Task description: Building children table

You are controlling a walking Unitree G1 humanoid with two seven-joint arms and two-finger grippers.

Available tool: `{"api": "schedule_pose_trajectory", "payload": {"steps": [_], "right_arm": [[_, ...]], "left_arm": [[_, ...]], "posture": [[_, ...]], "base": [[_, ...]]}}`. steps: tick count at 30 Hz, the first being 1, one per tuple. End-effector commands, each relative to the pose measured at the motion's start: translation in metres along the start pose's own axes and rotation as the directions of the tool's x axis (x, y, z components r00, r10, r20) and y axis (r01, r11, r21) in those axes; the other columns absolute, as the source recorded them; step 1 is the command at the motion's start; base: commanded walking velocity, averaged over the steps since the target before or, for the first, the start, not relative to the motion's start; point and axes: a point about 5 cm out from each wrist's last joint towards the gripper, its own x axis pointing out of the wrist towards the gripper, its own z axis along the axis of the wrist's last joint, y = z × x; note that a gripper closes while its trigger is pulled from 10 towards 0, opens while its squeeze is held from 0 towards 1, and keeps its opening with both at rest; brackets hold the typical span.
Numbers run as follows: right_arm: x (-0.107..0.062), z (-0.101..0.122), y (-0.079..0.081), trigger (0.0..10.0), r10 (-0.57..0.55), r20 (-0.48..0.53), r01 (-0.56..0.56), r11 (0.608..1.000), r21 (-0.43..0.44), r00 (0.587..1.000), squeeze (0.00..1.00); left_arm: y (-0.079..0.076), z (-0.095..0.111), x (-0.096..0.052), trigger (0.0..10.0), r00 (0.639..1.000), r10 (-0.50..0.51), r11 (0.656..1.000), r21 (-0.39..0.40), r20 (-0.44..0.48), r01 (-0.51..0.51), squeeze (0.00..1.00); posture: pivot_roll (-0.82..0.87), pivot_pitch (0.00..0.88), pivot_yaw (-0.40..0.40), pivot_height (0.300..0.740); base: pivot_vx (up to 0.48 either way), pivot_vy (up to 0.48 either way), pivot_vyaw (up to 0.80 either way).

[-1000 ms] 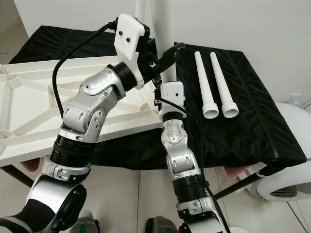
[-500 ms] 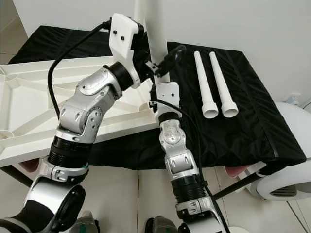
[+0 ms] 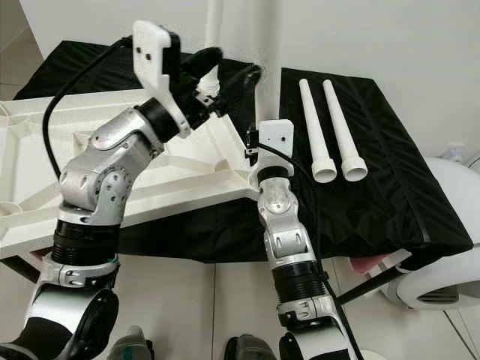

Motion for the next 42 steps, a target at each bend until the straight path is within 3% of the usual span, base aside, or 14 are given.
{"api": "schedule_pose_trajectory", "payload": {"steps": [1,6,11,12,13,14,16,21,25,29,33,42], "right_arm": [[0.003,-0.001,-0.006,10.0,-0.021,-0.010,0.021,0.999,0.036,1.000,0.00],[0.004,-0.005,-0.013,10.0,-0.024,-0.037,0.026,0.998,0.059,0.999,0.00],[0.005,-0.005,-0.015,10.0,-0.022,-0.038,0.024,0.998,0.062,0.999,0.00],[0.006,-0.004,-0.017,10.0,-0.018,-0.033,0.020,0.998,0.059,0.999,0.00],[0.009,-0.001,-0.019,10.0,0.003,-0.017,-0.003,0.999,0.040,1.000,0.00],[0.009,-0.001,-0.019,10.0,0.003,-0.017,-0.003,0.999,0.040,1.000,0.00],[0.011,0.001,-0.018,10.0,0.043,-0.009,-0.042,0.998,0.036,0.999,0.00],[0.012,0.003,-0.020,10.0,0.064,-0.008,-0.064,0.997,0.031,0.998,0.00],[0.012,0.002,-0.021,10.0,0.071,-0.018,-0.070,0.997,0.033,0.997,0.00],[0.012,0.001,-0.019,10.0,0.084,-0.019,-0.083,0.996,0.029,0.996,0.00],[0.012,0.001,-0.016,10.0,0.100,-0.021,-0.100,0.995,0.027,0.995,0.00],[0.012,0.001,-0.017,10.0,0.098,-0.024,-0.097,0.995,0.005,0.995,0.00]], "left_arm": [[0.000,0.001,-0.006,10.0,0.999,-0.041,0.999,0.005,-0.007,0.041,0.00],[0.016,-0.015,-0.020,10.0,0.994,0.038,0.997,0.064,-0.099,-0.032,0.00],[0.017,-0.029,-0.024,10.0,0.986,0.045,0.997,0.074,-0.159,-0.033,0.00],[0.017,-0.043,-0.027,10.0,0.973,0.054,0.994,0.102,-0.225,-0.032,0.00],[0.018,-0.071,-0.034,10.0,0.931,0.090,0.983,0.181,-0.353,-0.026,0.00],[0.018,-0.071,-0.034,10.0,0.931,0.090,0.983,0.181,-0.353,-0.026,0.00],[0.018,-0.090,-0.037,10.0,0.897,0.124,0.985,0.162,-0.425,-0.059,0.00],[0.010,-0.107,-0.039,10.0,0.869,0.131,0.988,0.131,-0.477,-0.078,0.00],[0.003,-0.122,-0.040,10.0,0.838,0.131,0.987,0.153,-0.529,-0.058,0.00],[-0.006,-0.133,-0.041,10.0,0.823,0.090,0.990,0.143,-0.560,-0.011,0.00],[-0.014,-0.150,-0.044,10.0,0.776,0.054,0.983,0.170,-0.628,0.069,0.00],[-0.012,-0.168,-0.044,10.0,0.704,0.106,0.978,0.201,-0.702,0.053,0.00]], "posture": [[0.05,0.000,-0.058,0.740],[0.05,0.000,-0.057,0.740],[0.06,0.000,-0.060,0.740],[0.06,0.000,-0.063,0.740],[0.06,0.000,-0.067,0.740],[0.06,0.000,-0.067,0.740],[0.05,0.000,-0.068,0.740],[0.05,0.000,-0.068,0.740],[0.05,0.000,-0.068,0.740],[0.05,0.000,-0.071,0.740],[0.05,0.000,-0.075,0.740],[0.04,0.006,-0.066,0.740]], "base": [[0.000,0.000,0.00],[0.000,0.000,0.00],[0.000,0.000,0.00],[0.000,0.000,0.00],[0.000,0.000,0.00],[0.000,0.000,0.00],[0.000,0.000,0.00],[0.000,0.000,0.00],[0.000,0.000,0.00],[0.000,0.000,0.00],[0.000,0.000,0.00],[0.000,0.000,0.00]]}}
